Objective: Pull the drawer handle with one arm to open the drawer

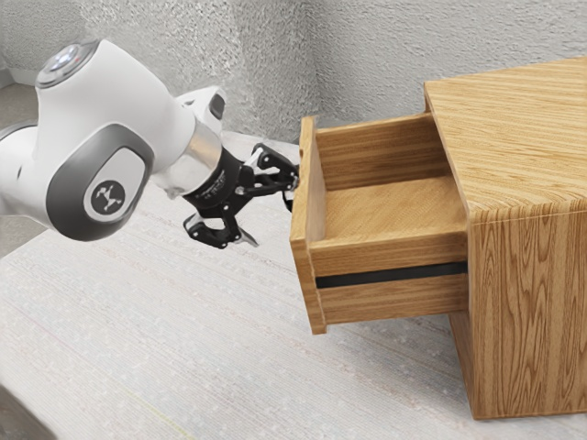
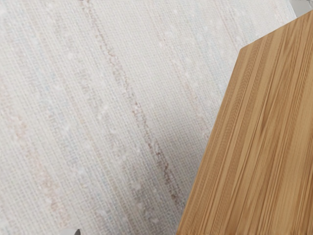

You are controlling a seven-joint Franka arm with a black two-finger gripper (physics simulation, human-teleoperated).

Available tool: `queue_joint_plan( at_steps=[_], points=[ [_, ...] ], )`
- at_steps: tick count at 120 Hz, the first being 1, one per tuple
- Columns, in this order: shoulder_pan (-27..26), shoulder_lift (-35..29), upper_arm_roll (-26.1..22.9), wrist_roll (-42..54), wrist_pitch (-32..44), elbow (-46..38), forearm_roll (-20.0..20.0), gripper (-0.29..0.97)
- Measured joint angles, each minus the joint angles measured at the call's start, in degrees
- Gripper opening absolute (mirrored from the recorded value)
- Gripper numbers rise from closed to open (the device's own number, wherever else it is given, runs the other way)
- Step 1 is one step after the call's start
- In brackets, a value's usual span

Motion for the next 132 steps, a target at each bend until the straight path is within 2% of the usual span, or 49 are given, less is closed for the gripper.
queue_joint_plan(
  at_steps=[53, 98, 116, 132],
  points=[
    [0.05, -6.84, 2.28, -0.21, 1.05, -6.3, -0.41, 0.36],
    [0.06, -10.11, 3.72, 0.05, 1.31, -9.1, 0.25, 0.37],
    [-0.03, -10.47, 3.83, 0.35, 1.36, -9.12, 0.83, 0.51],
    [-0.11, -11.27, 3.88, 0.69, 1.41, -9.19, 1.26, 0.59]
  ],
)
